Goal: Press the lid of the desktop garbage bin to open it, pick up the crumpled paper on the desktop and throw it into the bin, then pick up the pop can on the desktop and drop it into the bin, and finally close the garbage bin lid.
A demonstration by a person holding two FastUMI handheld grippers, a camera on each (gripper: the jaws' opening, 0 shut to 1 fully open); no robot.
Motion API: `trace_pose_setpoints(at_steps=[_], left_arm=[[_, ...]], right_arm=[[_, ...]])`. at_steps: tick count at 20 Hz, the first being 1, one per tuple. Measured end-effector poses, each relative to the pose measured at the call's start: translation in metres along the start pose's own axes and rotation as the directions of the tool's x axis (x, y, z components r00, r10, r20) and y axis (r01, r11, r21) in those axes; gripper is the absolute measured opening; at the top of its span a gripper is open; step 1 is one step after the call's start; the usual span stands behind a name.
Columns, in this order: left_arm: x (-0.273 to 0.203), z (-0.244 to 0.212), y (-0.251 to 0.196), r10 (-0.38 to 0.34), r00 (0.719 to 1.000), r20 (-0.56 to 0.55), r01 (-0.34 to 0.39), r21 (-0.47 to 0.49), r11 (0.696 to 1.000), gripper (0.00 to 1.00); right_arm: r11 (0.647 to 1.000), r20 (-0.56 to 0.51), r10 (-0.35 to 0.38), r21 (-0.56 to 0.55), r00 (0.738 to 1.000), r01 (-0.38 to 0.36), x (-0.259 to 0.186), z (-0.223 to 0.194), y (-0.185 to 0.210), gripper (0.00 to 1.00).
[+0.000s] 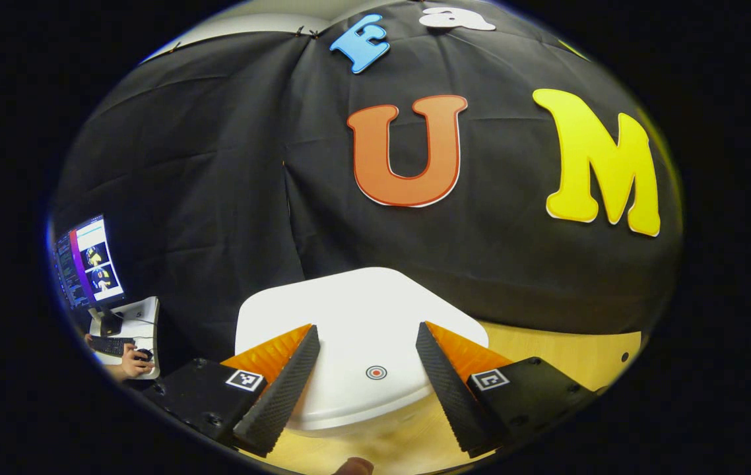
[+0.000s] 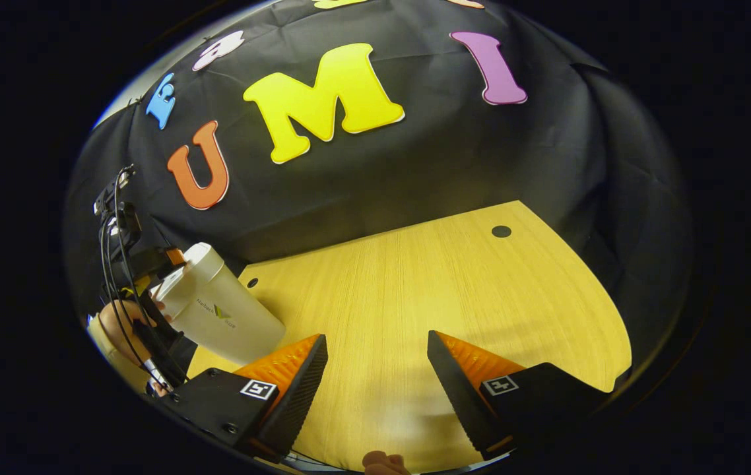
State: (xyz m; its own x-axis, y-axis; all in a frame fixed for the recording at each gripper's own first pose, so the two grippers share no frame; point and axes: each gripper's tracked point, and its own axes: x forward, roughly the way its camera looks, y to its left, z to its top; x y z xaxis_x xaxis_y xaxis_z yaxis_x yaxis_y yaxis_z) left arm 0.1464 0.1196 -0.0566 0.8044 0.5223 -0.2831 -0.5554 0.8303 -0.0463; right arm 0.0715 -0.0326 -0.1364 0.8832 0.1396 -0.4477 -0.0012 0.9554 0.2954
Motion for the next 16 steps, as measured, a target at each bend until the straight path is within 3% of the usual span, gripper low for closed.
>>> trace_pose_setpoints(at_steps=[6,13,16], left_arm=[[-0.032,0.024,-0.014,-0.151,0.987,0.050,0.149,0.041,0.988,0.98],[-0.115,0.017,-0.019,-0.357,0.929,0.097,0.345,0.120,0.931,0.99],[-0.146,-0.003,-0.018,-0.421,0.904,0.070,0.409,0.138,0.902,0.99]], right_arm=[[0.998,0.127,-0.063,-0.008,0.990,0.065,-0.037,0.040,-0.010,0.97],[0.986,0.296,-0.081,-0.114,0.952,0.119,-0.093,0.064,0.007,0.96],[0.981,0.294,-0.054,-0.164,0.954,0.106,-0.111,0.055,0.026,0.97]])
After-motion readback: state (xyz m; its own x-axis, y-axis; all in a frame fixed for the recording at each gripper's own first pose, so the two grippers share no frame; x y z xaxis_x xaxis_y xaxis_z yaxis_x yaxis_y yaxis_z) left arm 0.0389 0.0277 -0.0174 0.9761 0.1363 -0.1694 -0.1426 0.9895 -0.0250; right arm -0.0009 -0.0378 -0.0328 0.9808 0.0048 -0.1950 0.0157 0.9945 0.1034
